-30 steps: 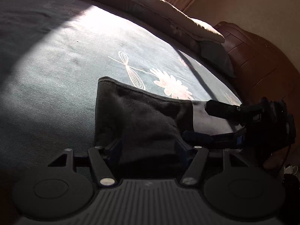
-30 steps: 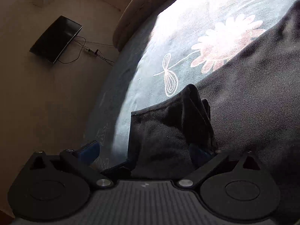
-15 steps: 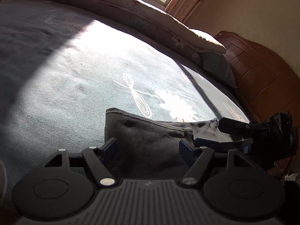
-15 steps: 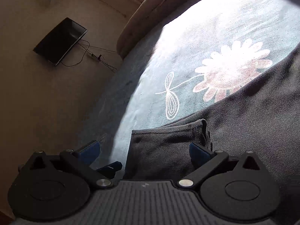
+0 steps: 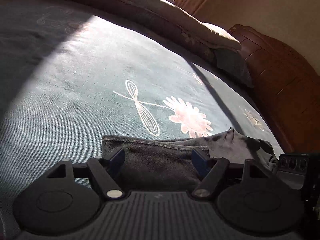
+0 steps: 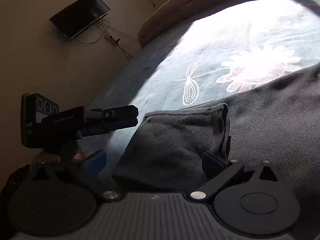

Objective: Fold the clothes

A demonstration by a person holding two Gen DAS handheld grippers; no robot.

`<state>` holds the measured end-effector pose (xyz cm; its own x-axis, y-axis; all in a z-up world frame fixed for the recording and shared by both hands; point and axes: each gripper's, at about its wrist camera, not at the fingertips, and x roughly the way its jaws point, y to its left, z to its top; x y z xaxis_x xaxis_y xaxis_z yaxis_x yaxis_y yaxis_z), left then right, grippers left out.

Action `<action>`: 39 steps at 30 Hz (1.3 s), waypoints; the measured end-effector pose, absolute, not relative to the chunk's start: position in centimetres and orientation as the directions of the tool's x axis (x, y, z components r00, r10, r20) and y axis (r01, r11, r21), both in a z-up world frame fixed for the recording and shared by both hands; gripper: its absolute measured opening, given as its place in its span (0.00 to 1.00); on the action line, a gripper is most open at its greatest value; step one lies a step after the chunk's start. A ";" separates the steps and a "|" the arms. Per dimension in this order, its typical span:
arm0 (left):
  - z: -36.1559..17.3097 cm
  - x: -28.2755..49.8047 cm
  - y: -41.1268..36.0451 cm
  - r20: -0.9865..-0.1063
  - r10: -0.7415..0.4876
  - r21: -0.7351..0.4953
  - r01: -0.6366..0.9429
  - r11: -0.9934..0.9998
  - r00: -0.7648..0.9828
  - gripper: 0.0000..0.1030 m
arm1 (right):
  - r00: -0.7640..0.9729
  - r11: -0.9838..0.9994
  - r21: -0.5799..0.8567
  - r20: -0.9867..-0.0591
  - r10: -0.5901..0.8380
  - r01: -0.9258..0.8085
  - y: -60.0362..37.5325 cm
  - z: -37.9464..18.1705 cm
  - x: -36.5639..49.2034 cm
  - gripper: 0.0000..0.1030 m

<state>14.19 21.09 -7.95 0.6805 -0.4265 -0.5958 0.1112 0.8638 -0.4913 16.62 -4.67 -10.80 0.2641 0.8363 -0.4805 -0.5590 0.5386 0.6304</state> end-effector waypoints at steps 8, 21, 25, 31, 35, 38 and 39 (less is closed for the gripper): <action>-10.0 12.1 19.5 -0.652 -0.428 -0.512 0.053 0.857 0.626 0.77 | 0.254 0.564 0.437 -0.585 0.770 -0.701 -3.9 -9.4 13.1 1.00; -10.1 11.3 15.7 -0.704 -0.356 -0.398 0.074 0.915 0.615 0.84 | 0.524 0.841 0.203 -0.703 0.481 -0.501 -14.6 -9.4 13.1 1.00; -8.9 10.9 14.0 -0.739 -0.287 -0.289 0.098 0.952 0.609 0.84 | 0.548 0.837 0.224 -0.667 0.506 -0.500 -15.2 -8.6 14.0 1.00; -10.3 11.1 14.2 -0.733 -0.277 -0.324 0.039 0.945 0.622 0.92 | 0.598 0.816 0.207 -0.587 0.545 -0.540 -14.7 -6.5 17.2 1.00; -10.2 11.2 13.5 -0.746 -0.261 -0.292 0.051 0.955 0.613 0.92 | 0.581 0.821 0.270 -0.598 0.553 -0.503 -14.5 -7.4 22.1 1.00; -10.3 11.4 13.5 -0.747 -0.266 -0.297 0.052 0.953 0.610 0.95 | 0.544 0.798 0.333 -0.596 0.591 -0.502 -13.9 -8.4 25.0 1.00; -10.3 11.5 13.6 -0.745 -0.271 -0.304 0.051 0.951 0.610 0.95 | 0.521 0.793 0.351 -0.609 0.598 -0.498 -13.5 -8.9 26.0 1.00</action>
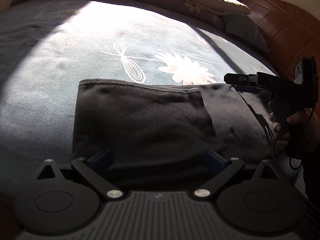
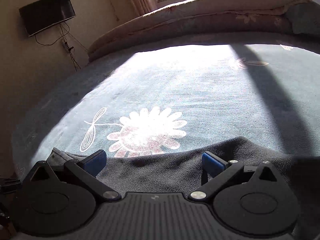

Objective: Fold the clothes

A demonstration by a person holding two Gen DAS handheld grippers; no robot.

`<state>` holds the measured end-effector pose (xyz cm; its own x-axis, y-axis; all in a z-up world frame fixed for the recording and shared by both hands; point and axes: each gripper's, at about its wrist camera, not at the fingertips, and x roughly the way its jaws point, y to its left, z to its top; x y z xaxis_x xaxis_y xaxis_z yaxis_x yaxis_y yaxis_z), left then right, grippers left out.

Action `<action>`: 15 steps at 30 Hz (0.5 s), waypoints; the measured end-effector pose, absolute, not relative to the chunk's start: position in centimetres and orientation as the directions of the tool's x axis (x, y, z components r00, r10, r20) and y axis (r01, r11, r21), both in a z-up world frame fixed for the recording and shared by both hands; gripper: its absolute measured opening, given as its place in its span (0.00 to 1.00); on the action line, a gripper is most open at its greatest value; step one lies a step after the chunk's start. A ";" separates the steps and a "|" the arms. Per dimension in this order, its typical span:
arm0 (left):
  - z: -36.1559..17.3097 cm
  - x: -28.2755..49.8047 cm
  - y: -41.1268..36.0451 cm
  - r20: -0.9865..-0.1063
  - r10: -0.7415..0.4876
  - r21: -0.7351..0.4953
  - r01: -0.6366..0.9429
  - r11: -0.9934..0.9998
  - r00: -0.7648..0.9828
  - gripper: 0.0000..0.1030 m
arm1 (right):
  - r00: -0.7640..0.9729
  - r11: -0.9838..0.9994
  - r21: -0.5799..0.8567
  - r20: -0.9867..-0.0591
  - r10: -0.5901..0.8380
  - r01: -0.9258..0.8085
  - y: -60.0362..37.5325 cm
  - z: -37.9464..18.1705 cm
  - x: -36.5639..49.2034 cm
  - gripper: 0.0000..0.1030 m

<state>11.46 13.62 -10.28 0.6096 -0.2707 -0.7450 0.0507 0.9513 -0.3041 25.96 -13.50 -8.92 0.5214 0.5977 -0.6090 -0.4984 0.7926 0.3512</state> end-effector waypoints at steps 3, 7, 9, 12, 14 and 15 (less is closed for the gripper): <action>-9.7 11.6 13.7 -0.748 -0.274 -0.316 0.039 0.948 0.605 0.95 | 0.530 0.814 0.294 -0.638 0.558 -0.502 -12.3 -10.1 27.3 1.00; -8.3 11.4 13.7 -0.716 -0.296 -0.325 0.074 0.943 0.632 0.95 | 0.532 0.823 0.278 -0.651 0.541 -0.496 -12.9 -8.5 25.7 1.00; -8.1 11.4 13.6 -0.702 -0.315 -0.330 0.100 0.939 0.639 0.95 | 0.549 0.818 0.278 -0.628 0.552 -0.504 -14.5 -7.5 23.3 1.00; -9.6 11.8 13.6 -0.723 -0.326 -0.344 0.092 0.935 0.609 0.95 | 0.564 0.834 0.262 -0.635 0.528 -0.486 -17.0 -7.2 19.6 1.00; -10.2 11.7 13.9 -0.713 -0.333 -0.358 0.088 0.930 0.617 0.96 | 0.558 0.858 0.248 -0.673 0.486 -0.450 -18.1 -8.1 18.2 1.00; -10.4 11.5 14.0 -0.704 -0.337 -0.364 0.090 0.927 0.625 0.96 | 0.552 0.869 0.240 -0.691 0.466 -0.432 -18.6 -8.6 17.6 1.00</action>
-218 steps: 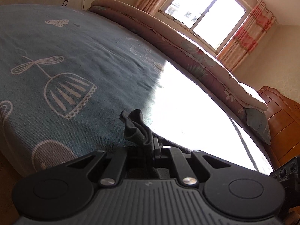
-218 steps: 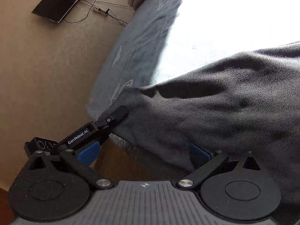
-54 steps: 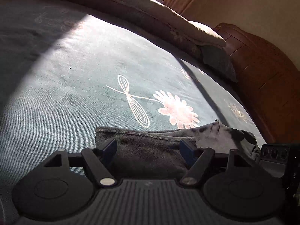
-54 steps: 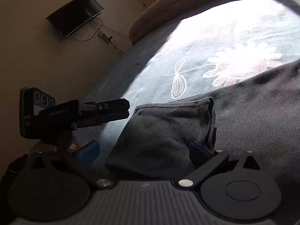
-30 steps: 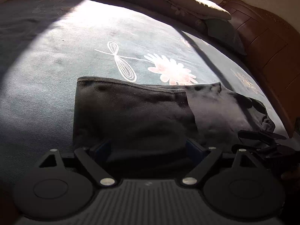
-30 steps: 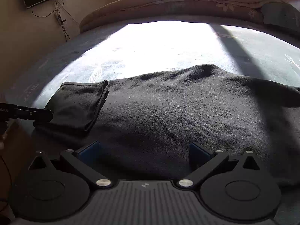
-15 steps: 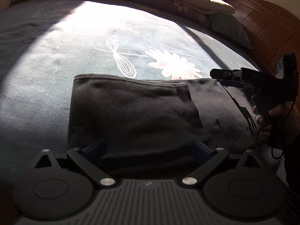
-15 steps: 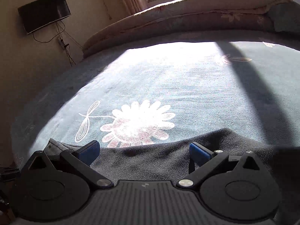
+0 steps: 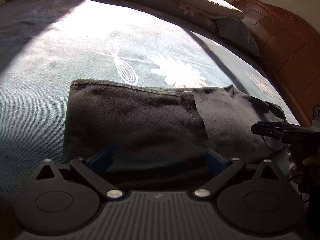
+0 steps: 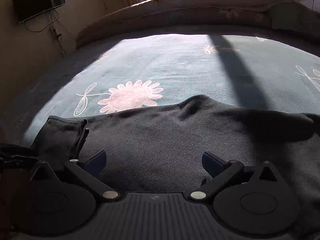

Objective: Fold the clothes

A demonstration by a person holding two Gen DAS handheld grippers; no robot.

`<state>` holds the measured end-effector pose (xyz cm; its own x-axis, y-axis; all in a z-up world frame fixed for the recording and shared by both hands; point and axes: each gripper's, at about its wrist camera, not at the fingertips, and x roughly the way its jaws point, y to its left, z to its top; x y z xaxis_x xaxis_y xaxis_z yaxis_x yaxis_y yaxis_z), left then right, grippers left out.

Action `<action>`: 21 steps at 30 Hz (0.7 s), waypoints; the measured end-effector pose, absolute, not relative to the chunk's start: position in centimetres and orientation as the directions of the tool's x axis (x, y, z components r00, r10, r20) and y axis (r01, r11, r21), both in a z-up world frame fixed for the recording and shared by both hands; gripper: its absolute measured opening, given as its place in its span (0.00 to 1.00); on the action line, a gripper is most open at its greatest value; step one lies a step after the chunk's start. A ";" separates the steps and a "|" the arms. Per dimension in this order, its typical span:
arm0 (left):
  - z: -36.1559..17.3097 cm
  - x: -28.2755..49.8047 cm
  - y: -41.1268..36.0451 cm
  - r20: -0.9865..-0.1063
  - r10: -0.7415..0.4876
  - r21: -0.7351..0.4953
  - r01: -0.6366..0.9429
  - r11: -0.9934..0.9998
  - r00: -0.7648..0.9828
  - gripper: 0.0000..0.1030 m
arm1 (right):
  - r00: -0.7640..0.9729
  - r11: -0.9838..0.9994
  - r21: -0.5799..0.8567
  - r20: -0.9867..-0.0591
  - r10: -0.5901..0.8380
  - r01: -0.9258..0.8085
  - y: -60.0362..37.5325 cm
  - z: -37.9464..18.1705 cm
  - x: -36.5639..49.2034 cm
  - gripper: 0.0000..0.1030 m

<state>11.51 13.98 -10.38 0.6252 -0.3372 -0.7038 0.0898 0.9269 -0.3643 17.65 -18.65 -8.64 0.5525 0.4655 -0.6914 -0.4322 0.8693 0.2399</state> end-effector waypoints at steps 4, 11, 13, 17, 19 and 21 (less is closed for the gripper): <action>-9.0 10.6 13.8 -0.692 -0.320 -0.354 0.081 0.932 0.647 0.96 | 0.596 0.901 0.209 -0.690 0.411 -0.380 -20.0 -9.0 14.9 1.00; -10.1 10.7 12.5 -0.723 -0.302 -0.327 0.077 0.942 0.621 0.96 | 0.612 0.948 0.170 -0.730 0.305 -0.269 -21.2 -10.1 13.4 1.00; -10.0 10.7 12.1 -0.733 -0.290 -0.315 0.070 0.946 0.616 0.96 | 0.638 0.949 0.164 -0.707 0.304 -0.271 -21.3 -10.5 12.9 1.00; -9.3 10.4 11.4 -0.731 -0.296 -0.320 0.074 0.944 0.615 0.96 | 0.658 0.956 0.061 -0.713 0.243 -0.287 -19.9 -11.1 12.4 1.00; -9.0 10.2 11.2 -0.720 -0.309 -0.326 0.090 0.941 0.621 0.96 | 0.675 0.956 0.010 -0.706 0.213 -0.292 -19.3 -11.4 11.9 1.00; -8.9 10.3 10.8 -0.724 -0.306 -0.312 0.102 0.945 0.618 0.96 | 0.686 0.956 0.017 -0.693 0.221 -0.292 -19.5 -11.5 11.7 1.00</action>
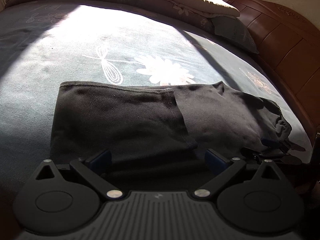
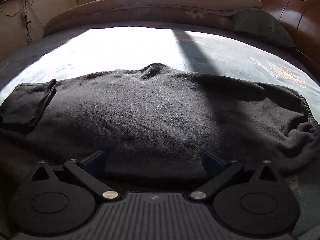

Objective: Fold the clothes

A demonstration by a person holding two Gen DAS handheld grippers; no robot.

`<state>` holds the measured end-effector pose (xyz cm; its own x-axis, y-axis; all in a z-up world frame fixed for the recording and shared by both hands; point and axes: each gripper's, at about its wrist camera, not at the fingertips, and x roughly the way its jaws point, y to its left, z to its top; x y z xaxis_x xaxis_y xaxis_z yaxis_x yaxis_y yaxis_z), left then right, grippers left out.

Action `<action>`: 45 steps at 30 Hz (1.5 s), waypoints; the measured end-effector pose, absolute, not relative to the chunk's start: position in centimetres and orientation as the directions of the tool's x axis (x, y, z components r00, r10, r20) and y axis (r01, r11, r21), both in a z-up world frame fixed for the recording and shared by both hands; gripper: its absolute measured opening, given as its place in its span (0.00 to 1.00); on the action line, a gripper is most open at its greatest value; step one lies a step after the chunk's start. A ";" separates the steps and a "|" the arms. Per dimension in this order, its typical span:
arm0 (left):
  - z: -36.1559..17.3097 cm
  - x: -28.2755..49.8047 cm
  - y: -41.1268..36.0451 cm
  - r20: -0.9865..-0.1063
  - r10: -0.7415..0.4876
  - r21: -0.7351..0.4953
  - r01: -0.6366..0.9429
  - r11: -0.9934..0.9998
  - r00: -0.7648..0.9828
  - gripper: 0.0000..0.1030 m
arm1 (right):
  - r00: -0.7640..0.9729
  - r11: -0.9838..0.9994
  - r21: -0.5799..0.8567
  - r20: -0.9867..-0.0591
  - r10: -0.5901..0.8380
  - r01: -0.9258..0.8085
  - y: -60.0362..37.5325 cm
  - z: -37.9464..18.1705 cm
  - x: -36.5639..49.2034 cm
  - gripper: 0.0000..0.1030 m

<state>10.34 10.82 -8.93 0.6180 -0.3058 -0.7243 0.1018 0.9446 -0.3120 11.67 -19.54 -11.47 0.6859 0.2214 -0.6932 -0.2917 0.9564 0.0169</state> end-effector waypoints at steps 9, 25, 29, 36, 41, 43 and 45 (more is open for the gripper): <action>-9.1 11.4 10.6 -0.754 -0.264 -0.278 0.072 0.958 0.601 0.96 | 0.726 0.941 0.103 -0.611 0.316 -0.322 -23.3 -9.0 11.4 1.00; -10.2 12.2 10.5 -0.763 -0.263 -0.249 0.106 0.963 0.591 0.99 | 0.754 0.996 0.052 -0.651 0.090 -0.075 -34.3 -10.9 13.4 1.00; -10.2 12.3 10.2 -0.768 -0.249 -0.231 0.108 0.967 0.590 0.99 | 0.777 0.987 0.019 -0.615 0.138 -0.160 -32.0 -9.6 13.6 1.00; -9.2 12.0 10.9 -0.751 -0.250 -0.253 0.083 0.964 0.611 0.99 | 0.685 0.982 -0.012 -0.718 0.124 -0.191 -29.9 -11.2 12.8 1.00; -9.5 13.3 10.9 -0.757 -0.257 -0.259 0.085 0.962 0.601 0.99 | 0.680 0.981 -0.049 -0.727 0.095 -0.189 -29.7 -9.3 12.7 1.00; -10.1 13.3 10.8 -0.761 -0.245 -0.247 0.081 0.966 0.600 0.99 | 0.715 0.979 -0.046 -0.690 0.113 -0.199 -29.1 -8.3 13.6 1.00; -10.3 13.0 10.6 -0.761 -0.240 -0.228 0.097 0.969 0.603 0.99 | 0.720 0.978 -0.032 -0.682 0.128 -0.204 -28.3 -8.2 15.2 1.00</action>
